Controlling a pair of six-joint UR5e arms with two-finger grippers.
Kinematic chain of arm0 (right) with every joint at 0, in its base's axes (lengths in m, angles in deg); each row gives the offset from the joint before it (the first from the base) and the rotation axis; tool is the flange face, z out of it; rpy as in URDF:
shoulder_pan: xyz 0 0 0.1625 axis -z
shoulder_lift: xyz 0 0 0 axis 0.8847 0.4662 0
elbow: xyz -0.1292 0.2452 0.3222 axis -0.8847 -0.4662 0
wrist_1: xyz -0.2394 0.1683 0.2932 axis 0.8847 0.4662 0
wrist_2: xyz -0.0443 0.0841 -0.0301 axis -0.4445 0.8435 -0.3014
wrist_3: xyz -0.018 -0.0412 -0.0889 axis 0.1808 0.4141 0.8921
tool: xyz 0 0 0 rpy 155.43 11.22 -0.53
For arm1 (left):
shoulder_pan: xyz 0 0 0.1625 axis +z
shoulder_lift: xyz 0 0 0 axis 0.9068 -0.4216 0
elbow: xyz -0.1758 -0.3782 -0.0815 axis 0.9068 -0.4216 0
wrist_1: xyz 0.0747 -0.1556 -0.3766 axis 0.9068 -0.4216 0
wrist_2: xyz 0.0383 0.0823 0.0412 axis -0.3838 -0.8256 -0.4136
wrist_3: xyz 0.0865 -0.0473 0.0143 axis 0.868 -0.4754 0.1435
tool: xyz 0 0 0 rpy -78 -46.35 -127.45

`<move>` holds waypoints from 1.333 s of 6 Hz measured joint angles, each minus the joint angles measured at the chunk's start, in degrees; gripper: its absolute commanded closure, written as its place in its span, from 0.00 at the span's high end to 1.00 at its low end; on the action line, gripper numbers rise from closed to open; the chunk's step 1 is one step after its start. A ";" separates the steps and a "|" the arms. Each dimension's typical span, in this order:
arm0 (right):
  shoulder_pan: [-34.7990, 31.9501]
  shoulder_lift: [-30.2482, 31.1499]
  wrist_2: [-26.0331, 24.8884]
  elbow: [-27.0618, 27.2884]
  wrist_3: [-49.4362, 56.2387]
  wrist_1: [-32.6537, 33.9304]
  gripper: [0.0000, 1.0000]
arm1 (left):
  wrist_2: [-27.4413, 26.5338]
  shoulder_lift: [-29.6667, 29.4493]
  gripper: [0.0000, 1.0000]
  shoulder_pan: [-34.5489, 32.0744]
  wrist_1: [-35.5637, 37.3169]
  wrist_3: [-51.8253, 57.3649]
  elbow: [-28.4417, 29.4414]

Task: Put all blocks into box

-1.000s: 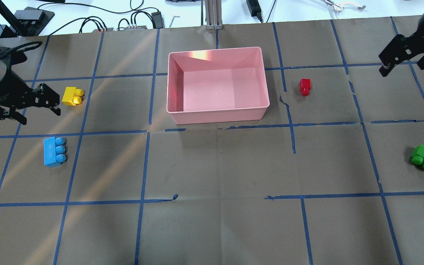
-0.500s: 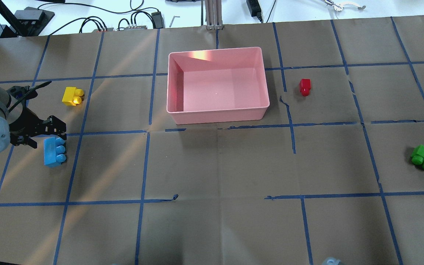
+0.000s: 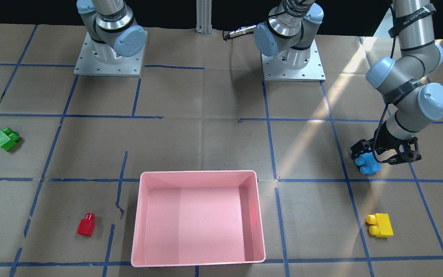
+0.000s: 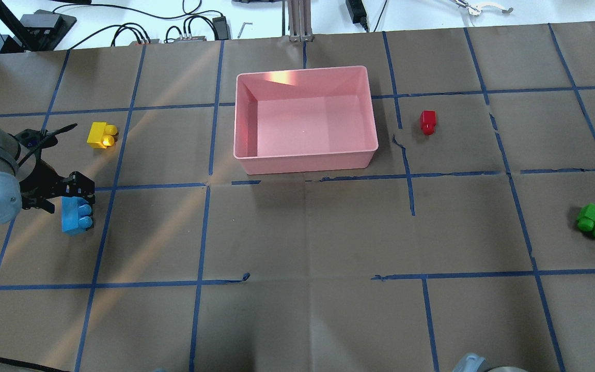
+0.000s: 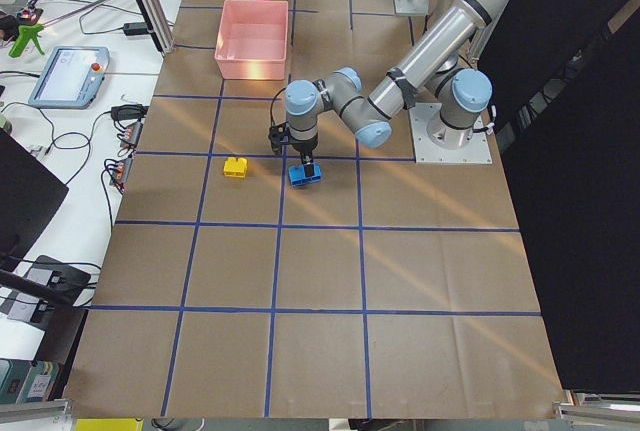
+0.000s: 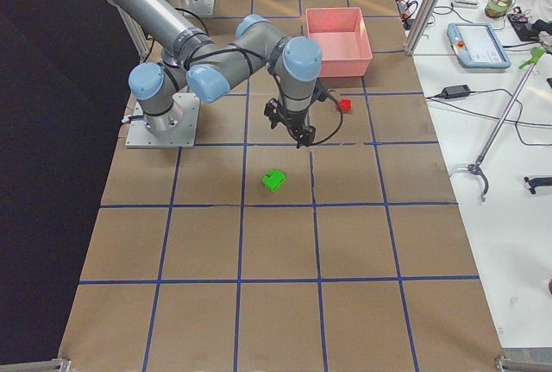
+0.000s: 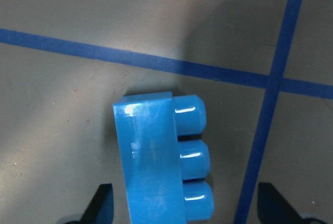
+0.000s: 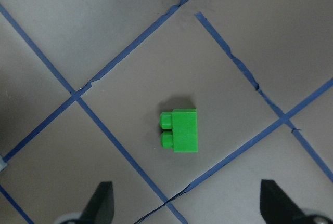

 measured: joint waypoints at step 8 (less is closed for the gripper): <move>2.32 -3.33 0.42 22.77 7.61 32.17 1.00 | -2.67 -4.09 0.34 0.20 1.07 2.97 0.34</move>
